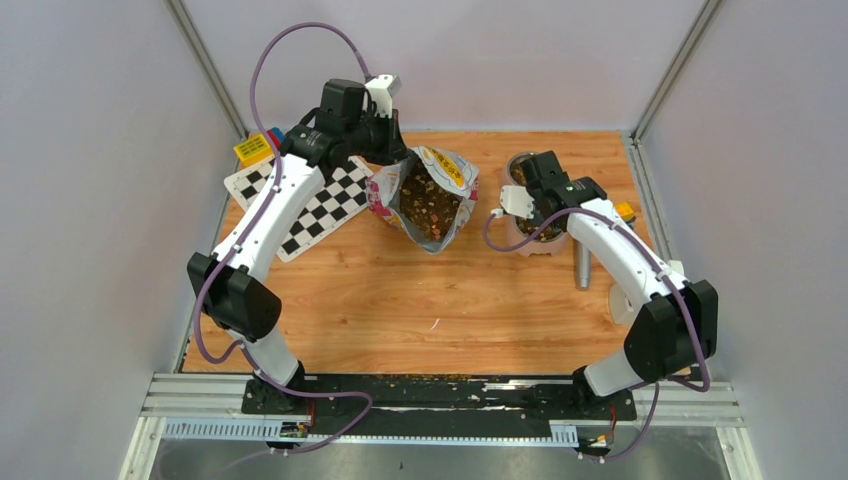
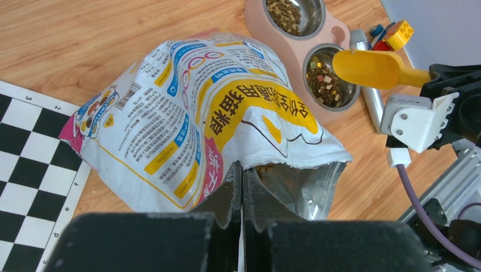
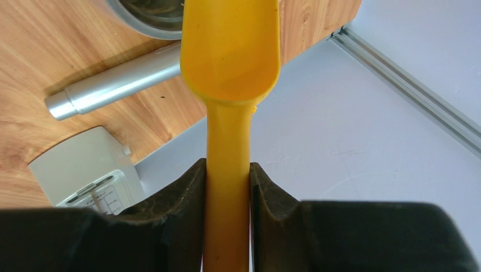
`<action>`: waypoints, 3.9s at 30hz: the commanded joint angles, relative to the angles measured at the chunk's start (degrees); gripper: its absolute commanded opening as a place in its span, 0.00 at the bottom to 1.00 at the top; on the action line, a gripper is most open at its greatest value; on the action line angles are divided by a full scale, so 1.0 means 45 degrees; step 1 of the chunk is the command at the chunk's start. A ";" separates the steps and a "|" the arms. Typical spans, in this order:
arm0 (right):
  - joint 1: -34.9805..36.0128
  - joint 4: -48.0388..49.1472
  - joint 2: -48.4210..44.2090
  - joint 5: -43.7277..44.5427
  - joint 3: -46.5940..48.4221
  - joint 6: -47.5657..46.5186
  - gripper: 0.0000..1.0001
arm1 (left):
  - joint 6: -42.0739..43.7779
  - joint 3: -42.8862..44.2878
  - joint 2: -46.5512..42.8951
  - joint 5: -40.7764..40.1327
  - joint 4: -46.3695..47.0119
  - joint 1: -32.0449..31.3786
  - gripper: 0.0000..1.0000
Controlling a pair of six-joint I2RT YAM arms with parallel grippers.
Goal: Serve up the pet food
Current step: Pour the pet food into the pet food bowl, then collect the pet food from the pet food bag.
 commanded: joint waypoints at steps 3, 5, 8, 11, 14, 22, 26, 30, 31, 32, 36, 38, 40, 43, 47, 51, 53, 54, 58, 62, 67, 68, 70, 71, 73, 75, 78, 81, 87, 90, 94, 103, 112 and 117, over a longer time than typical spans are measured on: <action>0.0165 -0.1689 0.0224 -0.1053 0.1459 0.1614 0.00 | -0.0169 0.0641 -0.0489 0.0117 0.1323 0.0111 0.00; 0.0188 -0.1472 0.0306 -0.0590 0.1464 0.1671 0.00 | -0.0181 0.0631 -0.0478 0.0111 0.1329 0.0111 0.00; 0.0204 -0.1722 0.0246 -0.0924 0.1614 0.1862 0.00 | -0.0191 0.0703 -0.0498 0.0125 0.1302 0.0111 0.00; 0.0231 -0.2157 0.0247 -0.1306 0.1821 0.2111 0.00 | -0.0164 0.0691 -0.0572 0.0083 0.1318 0.0111 0.00; 0.0283 -0.1941 0.0158 -0.0856 0.1537 0.2173 0.00 | -0.0143 0.0638 -0.0651 0.0044 0.1326 0.0111 0.00; 0.0315 -0.1844 0.0335 -0.1123 0.1558 0.2870 0.00 | -0.0113 0.0475 -0.0831 0.0015 0.1367 0.0111 0.00; 0.0276 -0.1582 0.0476 -0.0980 0.1563 0.3093 0.00 | -0.0090 0.0437 -0.0928 0.0014 0.1360 0.0102 0.00; 0.0175 -0.1177 0.0652 -0.0598 0.1488 0.3088 0.00 | -0.0053 0.0468 -0.0952 0.0009 0.1347 0.0111 0.00; 0.0138 -0.1788 0.0682 -0.1397 0.1910 0.3357 0.00 | -0.0044 0.0487 -0.0954 0.0016 0.1330 0.0111 0.00; 0.0106 -0.1872 0.0708 -0.1684 0.2048 0.3498 0.00 | -0.0042 0.0490 -0.0958 0.0017 0.1317 0.0111 0.00; 0.0087 -0.1590 0.0749 -0.1552 0.1953 0.3544 0.00 | -0.0035 0.0461 -0.0966 0.0002 0.1319 0.0110 0.00; 0.0108 -0.1028 0.0747 -0.1039 0.1656 0.3461 0.00 | -0.0037 0.0421 -0.0972 0.0004 0.1338 0.0111 0.00; 0.0027 -0.0980 0.0720 -0.1480 0.1700 0.3703 0.00 | -0.0050 0.0228 -0.1039 0.0026 0.1453 0.0111 0.00; 0.0031 -0.0942 0.0584 -0.1468 0.1518 0.3964 0.00 | -0.0064 0.0251 -0.1017 0.0080 0.1442 0.0111 0.00; -0.0028 -0.0915 0.0295 -0.2062 0.1909 0.4567 0.00 | -0.0111 0.0464 -0.0856 0.0186 0.1335 0.0111 0.00; -0.0077 -0.0913 -0.0320 -0.2596 0.2130 0.5376 0.00 | -0.0103 0.0511 -0.0752 0.0218 0.1304 0.0111 0.00; -0.0098 -0.0818 -0.0714 -0.2732 0.2074 0.5863 0.00 | -0.0109 0.0471 -0.0721 0.0229 0.1310 0.0111 0.00; -0.0114 -0.0796 -0.0995 -0.2855 0.2042 0.6155 0.00 | -0.0111 0.0473 -0.0687 0.0236 0.1302 0.0111 0.00; -0.0133 -0.0739 -0.2352 -0.3869 0.2120 0.7279 0.00 | -0.0141 0.0548 -0.0495 0.0287 0.1295 0.0111 0.00; -0.0132 -0.0781 -0.3928 -0.4981 0.2660 0.8092 0.00 | -0.0222 0.0730 -0.0271 0.0373 0.1244 0.0102 0.00; -0.0134 -0.1117 -0.5547 -0.8019 0.3870 0.9005 0.00 | -0.0118 0.0786 -0.0083 0.0314 0.1149 0.0111 0.00; -0.0130 -0.1346 -0.5790 -0.8787 0.4102 0.9179 0.00 | -0.0095 0.0766 -0.0073 0.0296 0.1155 0.0111 0.00; -0.0131 -0.1892 -0.6046 -1.0393 0.4406 0.9427 0.00 | -0.0094 0.0681 -0.0013 0.0312 0.1179 0.0111 0.00; -0.0137 -0.2129 -0.6208 -1.1276 0.4396 0.9448 0.00 | -0.0084 0.0633 0.0017 0.0296 0.1178 0.0111 0.00; -0.0129 -0.2192 -0.6653 -1.2794 0.3980 0.9455 0.00 | -0.0061 0.0584 0.0049 0.0250 0.1196 0.0106 0.00; -0.0128 -0.1988 -0.7058 -1.4048 0.3296 0.9344 0.00 | -0.0023 0.0556 0.0080 0.0184 0.1213 0.0111 0.00; -0.0116 -0.1947 -0.7236 -1.5180 0.2582 0.9277 0.00 | 0.0026 0.0564 0.0119 0.0163 0.1206 0.0106 0.00; -0.0009 -0.1938 -0.6916 -1.5460 0.2139 0.9226 0.00 | 0.0024 0.0599 0.0184 0.0201 0.1205 0.0097 0.00; 0.0785 -0.1682 -0.5599 -1.4536 0.2065 1.0127 0.00 | 0.0070 0.0349 0.0229 0.0522 0.1399 0.0111 0.00; 0.1461 -0.1296 -0.5072 -1.3754 0.2184 1.1098 0.00 | 0.0106 0.0123 0.0187 0.0672 0.1515 0.0110 0.00; 0.2569 -0.0834 -0.4422 -1.2703 0.2218 1.2521 0.00 | 0.0184 -0.0038 0.0118 0.1033 0.1702 0.0109 0.00; 0.4256 -0.0457 -0.2094 -0.8305 0.3129 1.5734 0.00 | 0.0489 -0.0080 -0.0039 0.1632 0.1748 0.0031 0.00; 0.4256 -0.0286 -0.0904 -0.6740 0.3875 1.6221 0.00 | 0.1274 -0.0586 -0.0665 0.1129 0.1745 -0.0184 0.00; 0.4417 -0.0390 -0.0330 -0.6463 0.3943 1.6721 0.00 | 0.1749 -0.1108 -0.1135 0.1008 0.1920 -0.0469 0.00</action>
